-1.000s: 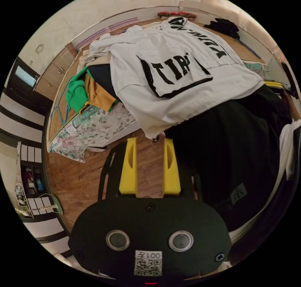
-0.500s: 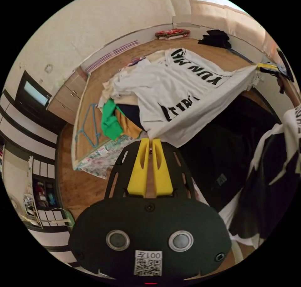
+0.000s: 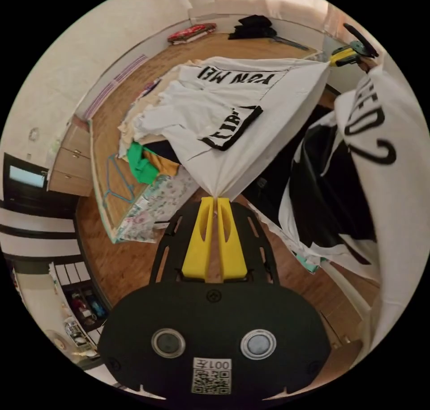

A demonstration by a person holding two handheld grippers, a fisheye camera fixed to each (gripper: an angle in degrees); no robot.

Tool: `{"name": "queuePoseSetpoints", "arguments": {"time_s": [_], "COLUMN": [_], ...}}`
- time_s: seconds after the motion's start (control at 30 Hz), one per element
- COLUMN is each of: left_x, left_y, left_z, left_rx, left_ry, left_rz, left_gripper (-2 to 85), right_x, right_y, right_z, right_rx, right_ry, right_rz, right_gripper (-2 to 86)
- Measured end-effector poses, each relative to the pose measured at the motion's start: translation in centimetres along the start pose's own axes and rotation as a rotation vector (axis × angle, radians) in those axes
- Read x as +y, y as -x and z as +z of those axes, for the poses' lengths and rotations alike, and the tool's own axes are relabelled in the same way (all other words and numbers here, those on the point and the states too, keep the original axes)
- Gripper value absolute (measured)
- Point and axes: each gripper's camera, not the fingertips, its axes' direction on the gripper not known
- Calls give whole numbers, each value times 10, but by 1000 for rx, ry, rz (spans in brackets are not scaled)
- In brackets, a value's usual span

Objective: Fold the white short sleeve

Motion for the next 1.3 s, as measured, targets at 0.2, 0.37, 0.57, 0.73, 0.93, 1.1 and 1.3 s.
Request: {"name": "queuePoseSetpoints", "arguments": {"time_s": [0.2, 0.37, 0.57, 0.73, 0.93, 1.1, 1.3], "left_x": [9, 38, 13, -115, -291, -373, -394], "left_y": [-16, -2, 85, 98, 57, 25, 4], "left_z": [105, 134, 111, 114, 143, 166, 196], "left_rx": [222, 302, 93, -28, 60, -6, -55], "left_ry": [58, 250, 131, -183, -312, -249, -114], "left_rz": [-31, -63, -296, -269, -145, -131, -279], "left_gripper": [-8, -7, -7, -8, -7, -9, -10], "right_x": [17, 30, -7, -110, -234, -277, -262], "right_y": [-18, -29, -114, -171, -228, -250, -187], "right_z": [99, 139, 107, 130, 183, 217, 164], "right_rx": [-176, -234, 22, 107, 24, -45, 52], "right_ry": [90, 359, 157, -28, -67, -18, -244], "right_rz": [75, 38, 200, 209, 252, 297, 221], "right_gripper": [14, 17, 66, 103, 133, 64, 21]}}
